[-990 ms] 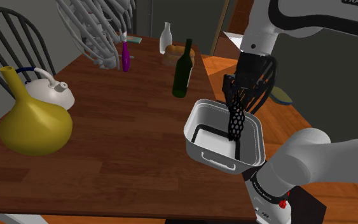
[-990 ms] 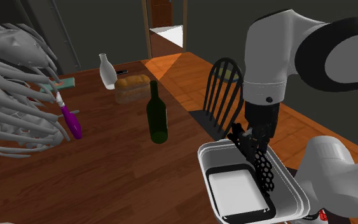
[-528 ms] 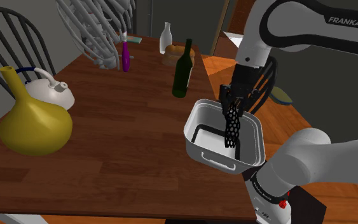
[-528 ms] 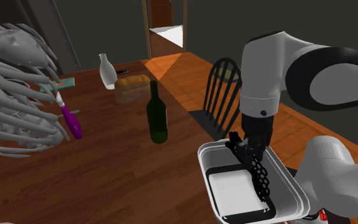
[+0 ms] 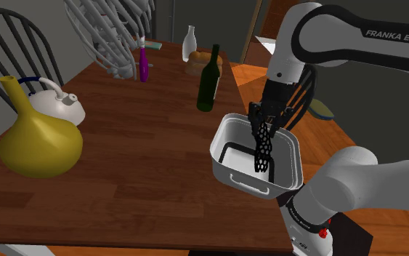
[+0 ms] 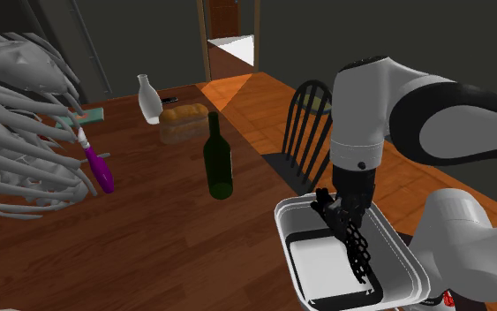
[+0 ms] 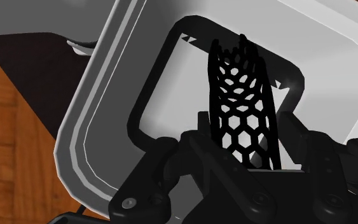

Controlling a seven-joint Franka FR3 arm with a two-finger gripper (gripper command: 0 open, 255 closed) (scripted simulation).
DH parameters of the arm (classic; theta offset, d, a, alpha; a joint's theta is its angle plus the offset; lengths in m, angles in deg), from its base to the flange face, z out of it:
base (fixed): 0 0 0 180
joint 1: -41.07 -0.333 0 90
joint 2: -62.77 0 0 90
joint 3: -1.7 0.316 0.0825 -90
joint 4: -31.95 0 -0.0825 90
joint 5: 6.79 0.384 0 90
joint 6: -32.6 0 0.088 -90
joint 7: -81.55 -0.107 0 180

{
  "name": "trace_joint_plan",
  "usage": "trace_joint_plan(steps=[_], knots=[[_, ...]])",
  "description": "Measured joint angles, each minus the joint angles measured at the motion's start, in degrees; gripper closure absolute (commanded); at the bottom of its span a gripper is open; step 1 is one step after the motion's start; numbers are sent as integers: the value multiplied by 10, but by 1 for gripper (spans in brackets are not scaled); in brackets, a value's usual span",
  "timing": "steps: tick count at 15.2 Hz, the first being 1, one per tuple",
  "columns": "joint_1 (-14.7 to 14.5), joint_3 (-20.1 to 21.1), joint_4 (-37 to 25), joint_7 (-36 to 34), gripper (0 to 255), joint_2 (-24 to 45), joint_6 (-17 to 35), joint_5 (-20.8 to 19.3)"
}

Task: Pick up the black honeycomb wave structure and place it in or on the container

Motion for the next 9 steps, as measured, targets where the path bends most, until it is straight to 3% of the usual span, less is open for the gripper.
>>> trace_joint_plan(steps=[1, 2, 9], knots=[[0, 0, 0, 0, 255, 0, 0, 0], [0, 0, 0, 0, 0, 0, 0, 0], [1, -2, -10, 0, 0, 4, -6, -2]])
